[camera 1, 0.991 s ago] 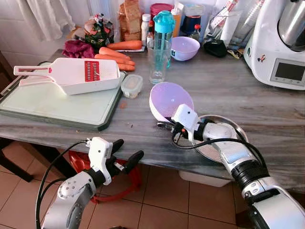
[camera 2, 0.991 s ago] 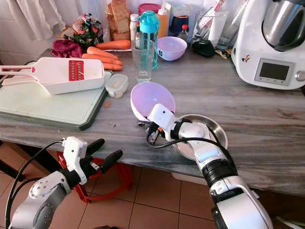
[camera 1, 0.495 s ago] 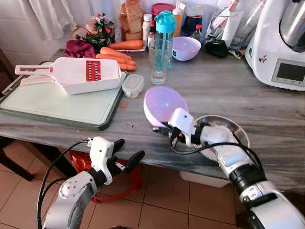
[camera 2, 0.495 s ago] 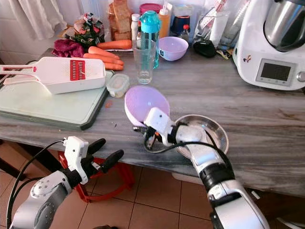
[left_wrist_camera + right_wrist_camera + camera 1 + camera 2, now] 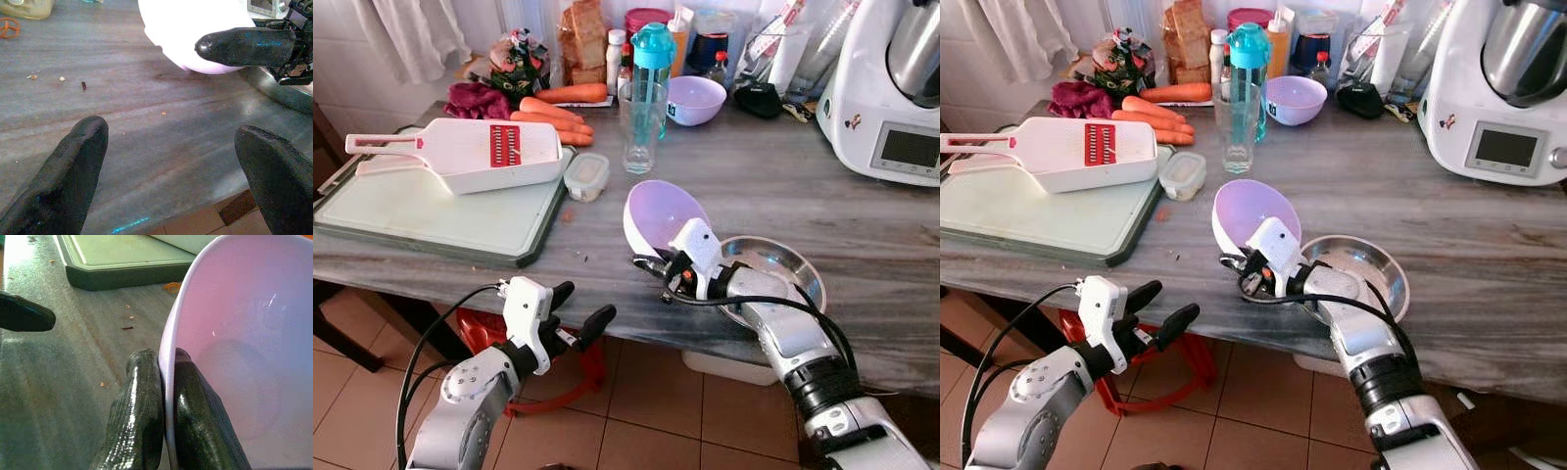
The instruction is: Setting the table
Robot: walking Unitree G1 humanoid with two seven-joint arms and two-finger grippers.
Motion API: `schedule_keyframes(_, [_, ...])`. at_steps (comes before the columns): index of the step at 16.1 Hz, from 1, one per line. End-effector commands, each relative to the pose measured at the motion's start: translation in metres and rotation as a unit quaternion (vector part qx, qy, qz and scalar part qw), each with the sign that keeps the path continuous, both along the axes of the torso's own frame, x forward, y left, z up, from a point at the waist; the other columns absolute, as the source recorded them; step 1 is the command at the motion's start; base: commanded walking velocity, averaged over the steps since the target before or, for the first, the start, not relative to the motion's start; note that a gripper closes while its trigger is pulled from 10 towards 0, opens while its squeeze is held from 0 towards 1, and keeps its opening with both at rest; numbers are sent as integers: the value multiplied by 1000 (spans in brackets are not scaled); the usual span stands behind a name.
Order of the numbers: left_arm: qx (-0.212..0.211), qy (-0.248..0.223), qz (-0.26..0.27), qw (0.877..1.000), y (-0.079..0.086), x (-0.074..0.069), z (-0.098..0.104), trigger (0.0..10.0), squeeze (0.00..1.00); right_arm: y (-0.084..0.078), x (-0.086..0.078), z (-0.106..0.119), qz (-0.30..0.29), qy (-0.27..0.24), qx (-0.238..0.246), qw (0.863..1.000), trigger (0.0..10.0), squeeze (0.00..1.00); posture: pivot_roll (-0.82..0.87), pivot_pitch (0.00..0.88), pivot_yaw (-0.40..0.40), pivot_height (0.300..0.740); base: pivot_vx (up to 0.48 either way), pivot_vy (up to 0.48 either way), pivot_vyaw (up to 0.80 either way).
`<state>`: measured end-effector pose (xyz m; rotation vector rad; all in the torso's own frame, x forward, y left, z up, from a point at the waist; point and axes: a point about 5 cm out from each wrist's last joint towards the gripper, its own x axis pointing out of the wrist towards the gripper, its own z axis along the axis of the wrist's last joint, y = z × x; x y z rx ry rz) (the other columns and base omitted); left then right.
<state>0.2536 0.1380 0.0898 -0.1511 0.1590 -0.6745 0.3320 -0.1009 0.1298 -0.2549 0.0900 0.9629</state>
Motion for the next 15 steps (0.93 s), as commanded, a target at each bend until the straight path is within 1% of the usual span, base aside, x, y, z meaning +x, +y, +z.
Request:
schedule_keyframes(1, [4,2,-1,1000,-1,0,-1,10000,0,-4,-3,-7,-9,18,-7,1000,10000,1000,73,75,-3,740,0,0,0])
schedule_keyframes(2, [3,2,-1,1000,-2,2,-2,10000,0,-3,-3,-7,-17,22,-7,1000,10000,796,71,71,-5,740,0,0,0])
schedule_keyframes(3, [3,2,-1,1000,-2,3,-1,10000,0,-2,-4,-5,-16,22,-3,1000,10000,729,71,71,-5,740,0,0,0])
schedule_keyframes(4, [3,1,0,1000,-3,4,-1,10000,0,-1,-4,-3,-21,21,4,1000,10000,290,73,68,-8,740,0,0,0])
schedule_keyframes(5, [2,1,2,1000,-3,3,-2,10000,0,0,-5,-2,-25,26,8,999,10000,0,74,67,-10,740,0,0,0])
schedule_keyframes(9, [4,5,2,1000,-3,1,-5,10000,0,0,-6,-4,-32,34,10,999,10000,0,75,67,-14,740,0,0,0])
schedule_keyframes(10, [4,6,2,1000,-3,1,-5,10000,0,-2,-7,-8,-37,37,0,999,10000,0,75,67,-14,740,0,0,0])
schedule_keyframes(13, [5,7,0,1000,-2,1,-5,10000,0,-7,-11,-16,-56,58,4,997,10000,0,72,71,-7,740,0,0,0])
schedule_keyframes(15, [7,9,-2,1000,-3,1,-6,10000,0,-8,-12,-18,-59,63,1,996,10000,0,70,75,-3,740,0,0,0])
